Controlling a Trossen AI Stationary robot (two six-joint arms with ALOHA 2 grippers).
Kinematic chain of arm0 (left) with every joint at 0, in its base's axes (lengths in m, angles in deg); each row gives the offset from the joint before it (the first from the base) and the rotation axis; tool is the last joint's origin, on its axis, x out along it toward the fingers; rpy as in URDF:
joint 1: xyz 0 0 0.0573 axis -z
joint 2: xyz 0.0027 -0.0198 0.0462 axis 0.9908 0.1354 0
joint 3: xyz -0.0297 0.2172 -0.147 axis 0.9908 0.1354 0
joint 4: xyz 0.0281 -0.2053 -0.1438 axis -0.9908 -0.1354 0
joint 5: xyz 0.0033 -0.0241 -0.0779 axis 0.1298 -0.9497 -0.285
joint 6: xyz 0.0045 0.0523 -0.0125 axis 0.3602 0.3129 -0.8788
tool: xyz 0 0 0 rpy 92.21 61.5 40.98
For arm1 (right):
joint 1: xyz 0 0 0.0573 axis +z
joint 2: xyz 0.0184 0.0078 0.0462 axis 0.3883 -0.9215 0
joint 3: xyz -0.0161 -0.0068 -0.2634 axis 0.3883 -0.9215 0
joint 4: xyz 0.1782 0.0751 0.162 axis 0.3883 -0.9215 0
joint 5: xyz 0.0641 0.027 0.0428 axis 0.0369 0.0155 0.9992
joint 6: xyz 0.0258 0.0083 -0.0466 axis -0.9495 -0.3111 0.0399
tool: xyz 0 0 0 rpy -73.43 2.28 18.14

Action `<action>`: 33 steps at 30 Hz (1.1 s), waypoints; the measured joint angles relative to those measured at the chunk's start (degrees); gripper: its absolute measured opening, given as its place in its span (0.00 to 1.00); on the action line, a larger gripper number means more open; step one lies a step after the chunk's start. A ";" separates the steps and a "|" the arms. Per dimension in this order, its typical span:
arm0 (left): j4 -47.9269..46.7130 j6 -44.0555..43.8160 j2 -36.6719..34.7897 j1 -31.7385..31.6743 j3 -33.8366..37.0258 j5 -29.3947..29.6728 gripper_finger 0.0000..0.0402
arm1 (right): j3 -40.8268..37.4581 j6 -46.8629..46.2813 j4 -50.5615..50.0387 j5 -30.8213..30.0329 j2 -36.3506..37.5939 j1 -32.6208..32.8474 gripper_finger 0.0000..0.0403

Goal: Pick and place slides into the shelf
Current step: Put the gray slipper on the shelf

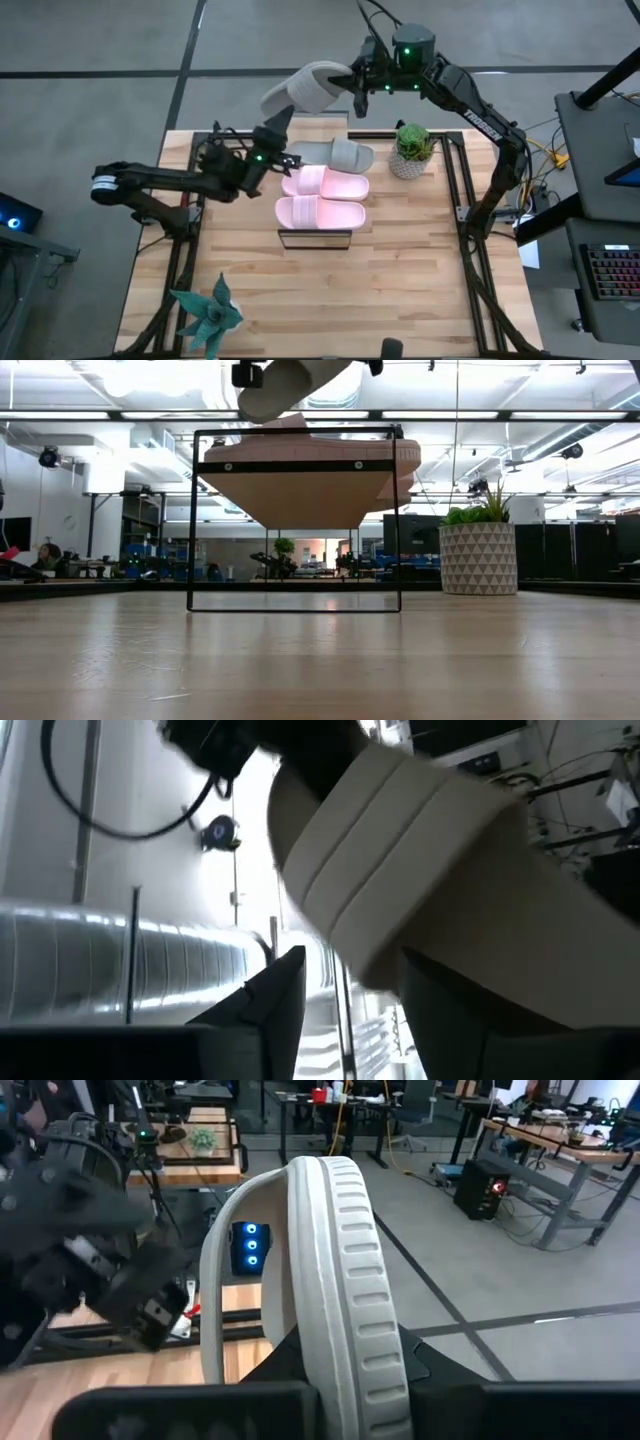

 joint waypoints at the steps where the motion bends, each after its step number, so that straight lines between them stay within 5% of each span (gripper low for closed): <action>1: -0.25 0.09 0.27 0.00 0.18 -0.14 0.36 | 0.00 0.00 0.00 0.02 0.00 0.01 0.06; 28: 5.72 -1.28 6.15 -6.91 -2.29 -12.89 0.35 | -0.51 -2.47 0.04 5.94 -0.55 0.45 0.06; 33: 9.42 -2.77 8.76 -6.93 -4.04 -12.86 0.18 | -0.59 -2.65 -0.09 5.90 -0.55 0.52 0.06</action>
